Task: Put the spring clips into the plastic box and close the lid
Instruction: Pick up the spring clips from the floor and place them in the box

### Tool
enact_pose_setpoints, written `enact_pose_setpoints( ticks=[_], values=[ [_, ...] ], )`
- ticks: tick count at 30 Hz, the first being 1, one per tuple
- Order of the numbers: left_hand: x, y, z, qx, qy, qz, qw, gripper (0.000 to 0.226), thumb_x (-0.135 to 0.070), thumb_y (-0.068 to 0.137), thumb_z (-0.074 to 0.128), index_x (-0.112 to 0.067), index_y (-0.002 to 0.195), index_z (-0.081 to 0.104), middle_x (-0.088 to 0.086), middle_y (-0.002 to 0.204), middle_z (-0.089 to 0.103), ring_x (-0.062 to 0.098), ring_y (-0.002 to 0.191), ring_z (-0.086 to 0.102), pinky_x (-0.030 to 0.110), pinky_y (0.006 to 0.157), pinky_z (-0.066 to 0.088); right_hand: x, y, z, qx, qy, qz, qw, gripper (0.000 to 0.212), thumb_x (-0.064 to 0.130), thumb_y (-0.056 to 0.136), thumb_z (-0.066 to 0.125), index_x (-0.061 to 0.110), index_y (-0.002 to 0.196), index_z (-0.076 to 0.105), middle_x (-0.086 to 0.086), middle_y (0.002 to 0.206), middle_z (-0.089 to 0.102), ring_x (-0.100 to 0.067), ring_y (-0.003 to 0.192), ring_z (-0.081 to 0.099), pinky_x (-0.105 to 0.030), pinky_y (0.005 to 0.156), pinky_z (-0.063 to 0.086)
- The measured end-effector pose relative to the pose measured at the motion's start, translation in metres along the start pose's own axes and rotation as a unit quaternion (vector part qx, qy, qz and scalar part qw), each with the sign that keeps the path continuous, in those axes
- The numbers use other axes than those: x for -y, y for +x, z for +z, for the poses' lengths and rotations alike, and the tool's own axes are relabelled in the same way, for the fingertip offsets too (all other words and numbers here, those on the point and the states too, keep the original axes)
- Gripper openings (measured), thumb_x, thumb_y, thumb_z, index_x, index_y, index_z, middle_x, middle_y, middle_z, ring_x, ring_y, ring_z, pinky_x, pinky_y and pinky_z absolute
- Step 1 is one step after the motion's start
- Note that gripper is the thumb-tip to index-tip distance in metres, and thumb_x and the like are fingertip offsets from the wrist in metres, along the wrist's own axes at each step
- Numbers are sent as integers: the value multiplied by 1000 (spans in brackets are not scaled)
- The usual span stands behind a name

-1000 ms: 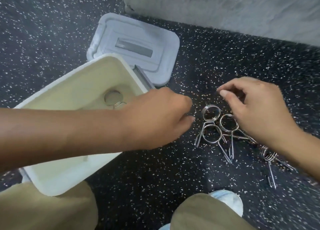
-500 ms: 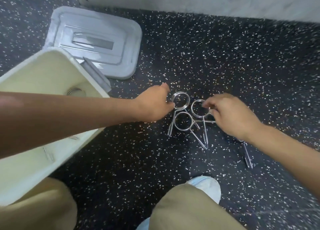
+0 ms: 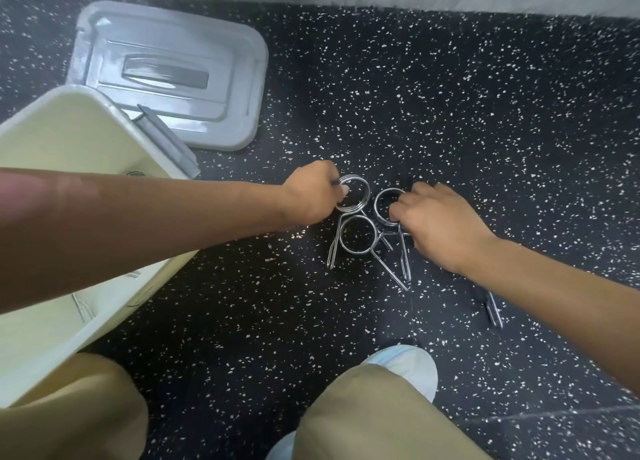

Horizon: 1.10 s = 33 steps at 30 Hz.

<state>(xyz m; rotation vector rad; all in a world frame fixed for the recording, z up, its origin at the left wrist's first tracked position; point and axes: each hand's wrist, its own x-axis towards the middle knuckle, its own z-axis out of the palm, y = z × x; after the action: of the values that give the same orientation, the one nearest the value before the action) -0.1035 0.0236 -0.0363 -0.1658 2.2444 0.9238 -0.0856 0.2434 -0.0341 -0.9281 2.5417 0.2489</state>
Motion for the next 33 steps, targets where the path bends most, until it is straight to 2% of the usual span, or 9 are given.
enact_pose_setpoints(
  ticks=[2, 5, 8, 16, 18, 20, 24, 28, 33],
  values=[
    [4, -2, -2, 24, -27, 9, 999, 27, -25, 105, 54, -1, 110, 65, 13, 116, 73, 26, 78, 69, 26, 62, 49, 2, -2, -1, -6, 6, 1, 1000, 33, -5, 75, 62, 16, 101, 64, 2, 94, 65, -23, 94, 52, -33, 76, 36],
    [10, -11, -3, 40, -36, 20, 998, 21, -25, 106, 51, -8, 103, 62, 6, 111, 77, 4, 37, 42, 15, 33, 34, 4, -7, -6, -20, 17, 3, 1000, 35, -7, 71, 64, 15, 98, 64, 0, 91, 64, -24, 89, 54, -35, 76, 41],
    [12, -22, -3, 31, -28, 39, 998, 17, -24, 105, 52, -16, 92, 61, 11, 100, 78, 3, 33, 39, 15, 32, 31, 10, -9, -18, -24, 28, 9, 999, 36, -7, 72, 62, 15, 101, 63, 1, 93, 64, -23, 90, 54, -35, 79, 45],
    [9, -56, -37, 1, -59, 56, 997, 24, -18, 105, 53, 2, 104, 66, -17, 53, 65, 3, 29, 37, 12, 32, 29, 28, -13, -50, -43, 46, 18, 998, 32, 0, 81, 62, 20, 106, 64, 4, 98, 66, -21, 93, 57, -37, 82, 47],
    [8, -68, -49, -3, -80, 68, 995, 26, -17, 106, 52, 5, 107, 65, -13, 65, 72, 2, 27, 37, 11, 32, 28, 32, -13, -56, -56, 56, 22, 997, 32, 0, 81, 63, 22, 105, 66, 5, 97, 68, -21, 90, 59, -36, 80, 48],
    [9, -80, -61, -4, -88, 77, 993, 27, -18, 106, 53, 6, 107, 64, -3, 85, 77, 1, 27, 37, 11, 32, 28, 36, -13, -64, -70, 76, 26, 994, 33, 0, 81, 65, 23, 105, 67, 6, 96, 69, -21, 88, 60, -35, 78, 47],
    [19, -104, -80, -22, -88, 77, 993, 28, -23, 104, 56, 2, 102, 67, -14, 62, 70, 1, 34, 40, 13, 37, 33, 46, -12, -85, -84, 106, 26, 990, 25, 6, 88, 63, 23, 106, 67, 7, 99, 70, -20, 93, 62, -37, 83, 49],
    [30, -132, -105, -28, -134, 72, 988, 22, -30, 102, 59, -12, 94, 69, -12, 80, 79, 36, 75, 71, 50, 73, 58, 62, -7, -108, -101, 123, 14, 987, 18, 11, 91, 60, 19, 105, 67, 5, 100, 71, -21, 95, 63, -39, 84, 51],
    [47, -165, -141, -64, -158, 69, 983, 23, -32, 99, 62, -15, 90, 72, -8, 88, 81, 29, 88, 72, 54, 84, 56, 86, 0, -135, -119, 151, -4, 981, 17, 11, 90, 62, 18, 104, 67, 6, 100, 70, -21, 93, 65, -43, 83, 53]
  ],
)
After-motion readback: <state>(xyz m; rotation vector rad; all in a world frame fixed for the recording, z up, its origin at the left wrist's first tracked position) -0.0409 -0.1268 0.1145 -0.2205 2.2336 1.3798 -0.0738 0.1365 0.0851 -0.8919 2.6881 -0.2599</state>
